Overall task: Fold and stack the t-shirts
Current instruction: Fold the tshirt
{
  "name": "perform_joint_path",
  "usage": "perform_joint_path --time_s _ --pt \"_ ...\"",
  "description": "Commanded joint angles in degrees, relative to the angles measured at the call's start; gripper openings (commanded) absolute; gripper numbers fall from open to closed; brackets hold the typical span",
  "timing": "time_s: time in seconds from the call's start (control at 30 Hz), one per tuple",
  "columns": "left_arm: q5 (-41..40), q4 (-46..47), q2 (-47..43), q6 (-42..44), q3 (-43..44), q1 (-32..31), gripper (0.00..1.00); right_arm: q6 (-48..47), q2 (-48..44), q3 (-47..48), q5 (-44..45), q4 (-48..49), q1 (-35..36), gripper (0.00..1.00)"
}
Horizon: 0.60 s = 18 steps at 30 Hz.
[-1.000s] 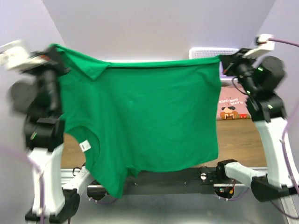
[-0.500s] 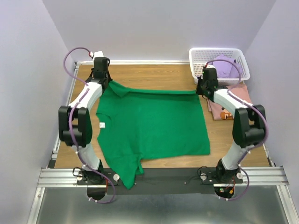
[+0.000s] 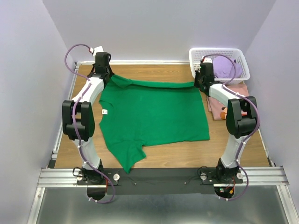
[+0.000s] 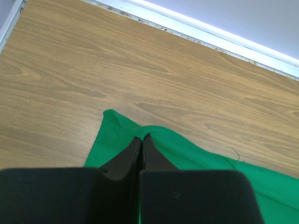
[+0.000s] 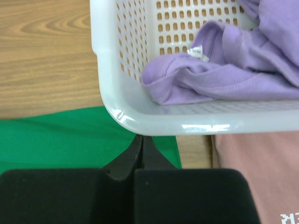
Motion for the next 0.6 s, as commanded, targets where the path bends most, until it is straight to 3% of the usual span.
perform_joint_path --time_s 0.0,0.2,0.57 --pt "0.04 -2.56 -6.54 -5.15 -2.37 0.75 0.06 -0.97 -0.92 2.06 1.52 1.96 -0.59 0.01" --pt "-0.76 -6.69 -11.73 -11.39 -8.26 1.81 0.06 -0.80 -0.13 3.03 1.78 1.88 -0.86 0.01" --pt "6.63 -10.21 -19.29 -20.27 -15.47 2.25 0.06 -1.06 1.89 4.88 1.34 1.09 -1.74 0.01"
